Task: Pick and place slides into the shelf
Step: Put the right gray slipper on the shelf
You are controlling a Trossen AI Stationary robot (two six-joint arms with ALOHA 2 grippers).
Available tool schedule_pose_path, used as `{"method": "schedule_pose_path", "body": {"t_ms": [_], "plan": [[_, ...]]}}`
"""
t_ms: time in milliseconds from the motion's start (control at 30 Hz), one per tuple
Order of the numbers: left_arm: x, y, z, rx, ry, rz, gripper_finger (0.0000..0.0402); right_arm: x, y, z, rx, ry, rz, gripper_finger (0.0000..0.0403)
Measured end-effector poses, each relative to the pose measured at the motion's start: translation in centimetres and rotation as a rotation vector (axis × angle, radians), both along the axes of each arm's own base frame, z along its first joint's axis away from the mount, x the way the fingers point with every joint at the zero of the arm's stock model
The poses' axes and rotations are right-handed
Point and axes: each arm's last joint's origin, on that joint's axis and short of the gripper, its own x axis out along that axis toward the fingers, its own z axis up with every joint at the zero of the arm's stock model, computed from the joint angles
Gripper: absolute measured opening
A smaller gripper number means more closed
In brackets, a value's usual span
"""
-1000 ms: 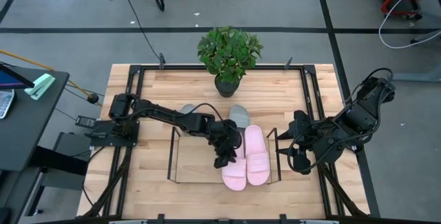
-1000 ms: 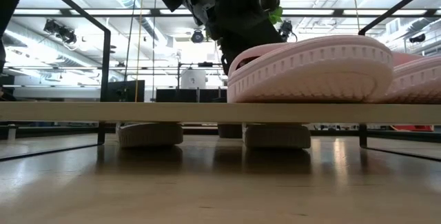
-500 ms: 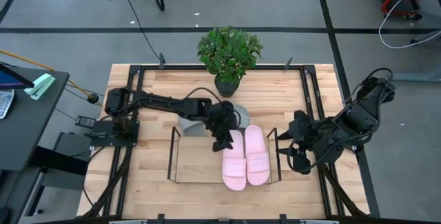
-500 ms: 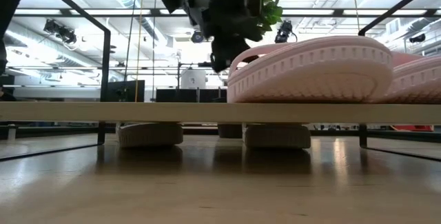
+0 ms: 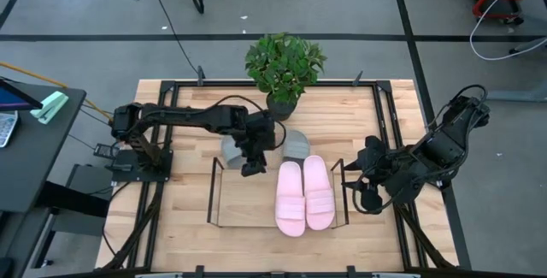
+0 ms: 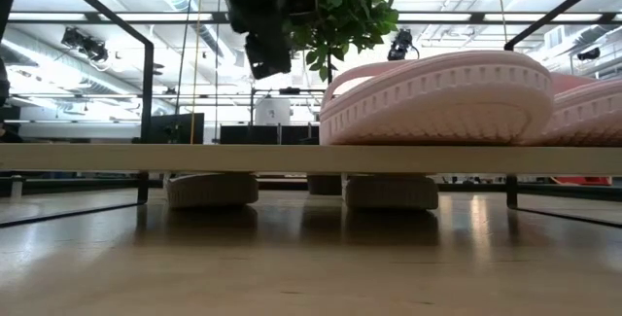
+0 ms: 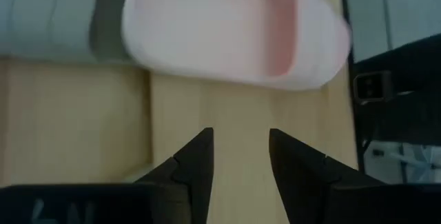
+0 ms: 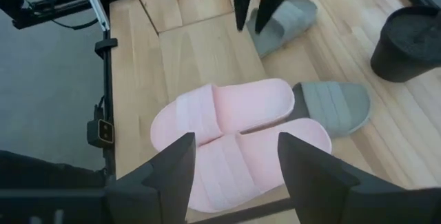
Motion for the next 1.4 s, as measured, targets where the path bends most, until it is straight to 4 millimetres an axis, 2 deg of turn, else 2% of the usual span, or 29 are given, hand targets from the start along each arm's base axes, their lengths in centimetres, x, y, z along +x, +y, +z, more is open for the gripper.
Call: {"method": "schedule_pose_path", "body": {"t_ms": [300, 567, 767, 933, 1400], "plan": [[-1.3, 1.5, -1.7, -0.009, 0.119, 0.032, 0.0120, 0.4, 0.2, -2.8, 0.003, 0.080, -0.035, 0.0213], [-1.9, 1.7, -1.9, -0.015, 0.155, 0.019, 0.0114, 0.8, 0.0, -3.3, 0.020, 0.077, -0.063, 0.0213], [-2.6, 2.4, -0.8, 0.001, 0.114, 0.015, 0.0115, 1.1, -0.9, -3.1, 0.019, 0.066, -0.092, 0.0213], [-3.7, 3.8, 0.4, 0.012, 0.085, 0.046, 0.0108, 1.4, -1.7, -2.9, 0.010, 0.061, -0.111, 0.0213], [-8.1, 7.2, 4.4, 0.023, 0.000, 0.143, 0.0104, 1.7, -2.3, -2.9, 0.011, 0.060, -0.141, 0.0213]]}}
